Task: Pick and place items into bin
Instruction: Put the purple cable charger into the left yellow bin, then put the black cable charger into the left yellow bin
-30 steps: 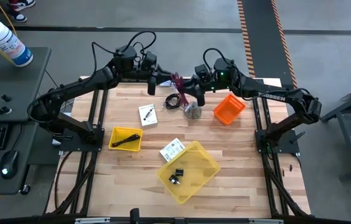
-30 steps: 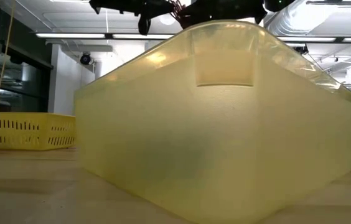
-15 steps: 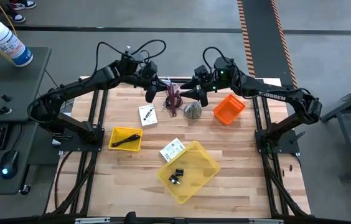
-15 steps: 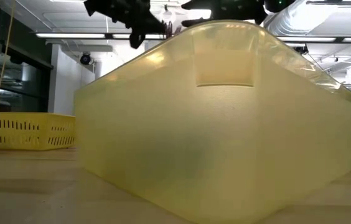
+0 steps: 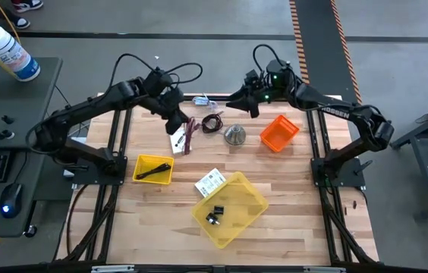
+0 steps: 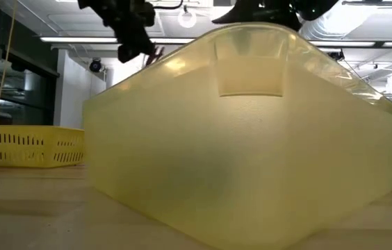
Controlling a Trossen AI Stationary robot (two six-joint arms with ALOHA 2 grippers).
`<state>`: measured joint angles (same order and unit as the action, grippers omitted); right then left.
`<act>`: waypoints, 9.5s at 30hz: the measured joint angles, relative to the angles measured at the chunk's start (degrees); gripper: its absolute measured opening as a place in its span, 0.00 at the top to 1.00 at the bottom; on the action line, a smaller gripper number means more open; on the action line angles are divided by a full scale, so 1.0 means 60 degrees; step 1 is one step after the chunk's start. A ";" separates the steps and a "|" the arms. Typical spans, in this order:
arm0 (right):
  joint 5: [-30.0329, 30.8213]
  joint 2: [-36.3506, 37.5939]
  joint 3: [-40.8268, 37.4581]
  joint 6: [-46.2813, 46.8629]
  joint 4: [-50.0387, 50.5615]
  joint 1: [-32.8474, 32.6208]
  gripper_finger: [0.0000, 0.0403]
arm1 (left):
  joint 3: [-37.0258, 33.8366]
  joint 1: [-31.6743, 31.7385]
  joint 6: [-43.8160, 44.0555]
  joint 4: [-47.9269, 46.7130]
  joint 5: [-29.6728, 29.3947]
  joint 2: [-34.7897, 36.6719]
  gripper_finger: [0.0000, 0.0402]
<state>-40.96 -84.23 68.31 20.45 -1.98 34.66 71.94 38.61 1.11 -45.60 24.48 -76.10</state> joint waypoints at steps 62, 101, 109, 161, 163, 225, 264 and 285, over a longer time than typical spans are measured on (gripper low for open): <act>0.0083 0.0000 -0.0003 -0.1091 0.1615 -0.0146 0.63 | 0.0000 -0.6502 -0.5717 -0.5018 -0.4519 -0.0673 1.00; 0.0333 0.0000 -0.0004 -0.1173 0.1647 -0.0241 0.64 | -0.1240 -0.6502 -0.5615 -0.4288 -0.4264 -0.0677 1.00; 0.0329 0.0000 -0.0003 -0.1171 0.1651 -0.0241 0.63 | -0.1264 -0.6502 -0.5384 -0.4143 -0.4245 -0.0677 0.98; 0.3565 -0.1342 -0.0004 -0.0807 0.2158 -0.0681 0.57 | -0.1242 -0.2345 0.2858 0.1200 -0.5376 0.0255 0.70; 0.3981 -0.1608 -0.0004 -0.0770 0.1885 -0.0765 0.54 | -0.1242 -0.2216 0.2893 0.1160 -0.5250 0.0289 0.70; 0.4413 -0.1904 0.3938 -0.0657 0.6762 0.0851 0.48 | -0.1242 0.0251 -0.0149 0.5115 -0.2134 -0.3628 0.70; 0.4318 -0.1825 0.3938 -0.0390 0.6875 0.0400 0.48 | 0.2417 0.0259 0.1693 0.1695 -0.3007 -0.6824 0.70; 0.4267 -0.1825 0.3938 -0.0412 0.6856 0.0382 0.48 | 0.3337 0.1441 -0.0808 -0.0095 -0.1294 -0.7062 0.70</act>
<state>-15.35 -95.18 91.94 17.98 39.16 36.95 91.96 47.25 -3.74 -46.17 16.72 -118.47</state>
